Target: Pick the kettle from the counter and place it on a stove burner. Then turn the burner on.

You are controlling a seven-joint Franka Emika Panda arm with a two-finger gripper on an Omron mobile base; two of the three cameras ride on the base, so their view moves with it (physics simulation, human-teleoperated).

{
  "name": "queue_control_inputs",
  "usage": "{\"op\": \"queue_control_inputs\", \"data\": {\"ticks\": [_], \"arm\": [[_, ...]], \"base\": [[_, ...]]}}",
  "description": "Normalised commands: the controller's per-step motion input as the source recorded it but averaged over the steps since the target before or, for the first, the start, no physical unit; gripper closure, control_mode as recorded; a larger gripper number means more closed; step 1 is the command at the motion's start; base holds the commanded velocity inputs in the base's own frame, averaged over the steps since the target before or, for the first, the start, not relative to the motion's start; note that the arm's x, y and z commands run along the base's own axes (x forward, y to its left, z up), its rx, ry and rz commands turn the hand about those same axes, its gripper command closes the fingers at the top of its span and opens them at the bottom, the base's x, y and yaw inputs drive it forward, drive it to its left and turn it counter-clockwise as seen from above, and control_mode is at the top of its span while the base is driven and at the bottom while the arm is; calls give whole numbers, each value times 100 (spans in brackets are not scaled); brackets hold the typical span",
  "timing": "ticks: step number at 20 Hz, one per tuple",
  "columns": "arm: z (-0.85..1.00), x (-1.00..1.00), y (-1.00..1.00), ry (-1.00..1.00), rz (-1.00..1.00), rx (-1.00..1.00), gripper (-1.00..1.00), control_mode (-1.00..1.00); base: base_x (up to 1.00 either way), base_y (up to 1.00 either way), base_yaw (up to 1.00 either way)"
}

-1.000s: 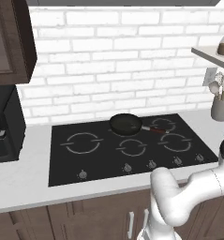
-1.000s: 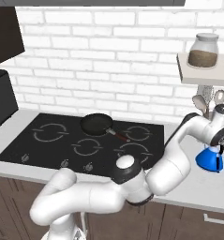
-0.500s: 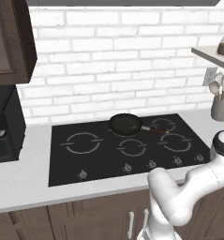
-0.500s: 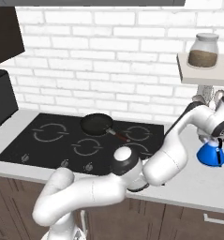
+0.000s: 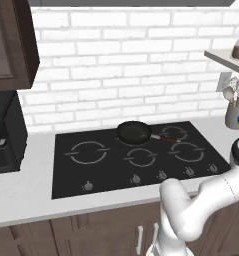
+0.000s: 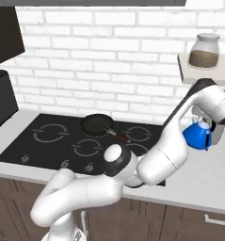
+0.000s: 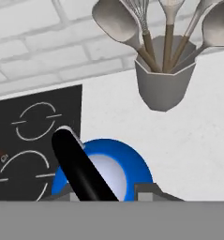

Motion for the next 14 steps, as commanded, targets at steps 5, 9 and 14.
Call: {"op": "queue_control_inputs", "data": {"ticks": [5, 9, 14], "arm": [[5, -67, 100, -39, 0, 9, 100, -100], [0, -42, 100, -28, 0, 1, 100, -100], [-8, -3, 100, -8, -5, -4, 100, -100]], "base": [[0, 0, 0], [0, 0, 0], [0, 0, 0]]}}
